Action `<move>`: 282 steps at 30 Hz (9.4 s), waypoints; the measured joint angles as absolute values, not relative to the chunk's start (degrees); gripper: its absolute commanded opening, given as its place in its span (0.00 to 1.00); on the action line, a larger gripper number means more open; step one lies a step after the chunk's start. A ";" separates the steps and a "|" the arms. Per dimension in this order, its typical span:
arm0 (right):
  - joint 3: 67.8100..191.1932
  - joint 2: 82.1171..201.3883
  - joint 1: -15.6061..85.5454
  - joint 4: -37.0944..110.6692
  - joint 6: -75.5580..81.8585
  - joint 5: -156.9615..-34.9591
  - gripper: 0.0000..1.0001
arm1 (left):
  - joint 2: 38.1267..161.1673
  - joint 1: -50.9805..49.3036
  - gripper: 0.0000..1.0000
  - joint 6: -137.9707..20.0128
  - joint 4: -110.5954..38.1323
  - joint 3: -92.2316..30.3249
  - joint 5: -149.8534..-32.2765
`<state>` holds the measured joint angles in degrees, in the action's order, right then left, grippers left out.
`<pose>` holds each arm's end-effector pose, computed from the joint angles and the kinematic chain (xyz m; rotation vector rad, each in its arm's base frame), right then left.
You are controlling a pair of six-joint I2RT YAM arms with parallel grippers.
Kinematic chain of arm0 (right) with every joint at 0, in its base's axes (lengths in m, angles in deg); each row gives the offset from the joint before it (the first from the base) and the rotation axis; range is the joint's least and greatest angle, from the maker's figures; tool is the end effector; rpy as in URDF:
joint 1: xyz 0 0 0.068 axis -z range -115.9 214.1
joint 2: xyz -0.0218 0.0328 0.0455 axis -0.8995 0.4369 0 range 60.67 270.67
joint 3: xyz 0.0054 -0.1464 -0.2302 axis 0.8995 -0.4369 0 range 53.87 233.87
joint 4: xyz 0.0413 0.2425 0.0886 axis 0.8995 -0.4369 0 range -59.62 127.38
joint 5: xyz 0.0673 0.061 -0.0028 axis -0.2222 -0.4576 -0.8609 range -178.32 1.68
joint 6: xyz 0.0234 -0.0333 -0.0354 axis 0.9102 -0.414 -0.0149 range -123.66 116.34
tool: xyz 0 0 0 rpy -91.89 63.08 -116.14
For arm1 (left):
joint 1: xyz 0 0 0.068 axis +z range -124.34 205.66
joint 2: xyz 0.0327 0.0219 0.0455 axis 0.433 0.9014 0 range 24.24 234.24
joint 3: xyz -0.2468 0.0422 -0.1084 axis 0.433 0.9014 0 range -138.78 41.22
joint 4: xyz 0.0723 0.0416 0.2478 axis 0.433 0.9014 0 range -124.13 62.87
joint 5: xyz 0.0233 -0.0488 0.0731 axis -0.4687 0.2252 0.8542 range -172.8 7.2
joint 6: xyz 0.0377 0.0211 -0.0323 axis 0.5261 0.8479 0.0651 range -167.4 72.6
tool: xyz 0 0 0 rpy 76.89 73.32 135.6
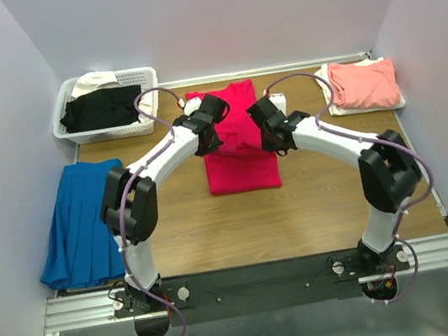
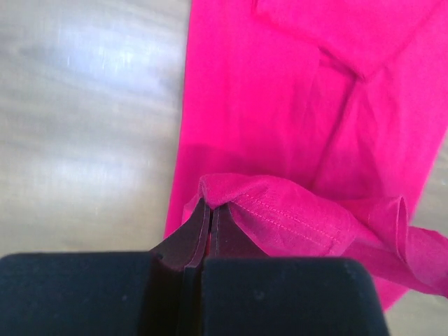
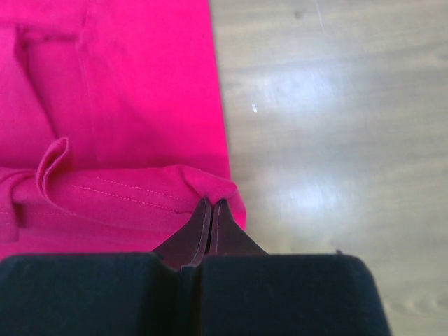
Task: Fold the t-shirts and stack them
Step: Fold the folded rectangular tshirt in 1/3 of the way, then grab one side of the 2/3 rectangular tshirt with both arms, then fold the long partially folded tshirt into a neat square, then put the neatly folded tshirt into the corner of the board with the right arm
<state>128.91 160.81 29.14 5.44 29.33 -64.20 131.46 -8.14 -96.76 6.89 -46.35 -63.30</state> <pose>0.3130 0.2010 0.2345 0.1122 2.4407 -0.0289 0.3405 -0.2136 0.2461 -0.4565 2.4979 -0.1146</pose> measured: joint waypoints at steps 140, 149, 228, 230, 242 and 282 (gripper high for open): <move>110.90 132.31 38.14 8.19 23.93 -101.44 0.01 | 99.11 -1.10 0.00 -80.44 -1.81 -15.75 -92.32; 120.83 141.62 37.90 7.62 21.72 -95.15 0.01 | 109.01 -1.32 0.00 -83.39 2.91 -31.34 -80.65; 143.30 178.93 46.43 15.03 20.50 -97.05 0.79 | 145.19 7.75 0.33 -68.17 -7.32 -57.98 -82.16; 142.86 179.04 46.43 16.08 20.80 -98.08 0.79 | 143.09 7.73 0.33 -68.13 -7.50 -56.34 -82.12; 139.56 181.05 47.34 25.88 22.49 -102.58 0.79 | 132.12 7.71 0.33 -67.15 -7.69 -53.68 -80.85; 152.15 189.66 51.65 18.09 17.15 -99.17 0.01 | 127.53 8.08 0.32 -65.38 -3.50 -53.81 -78.29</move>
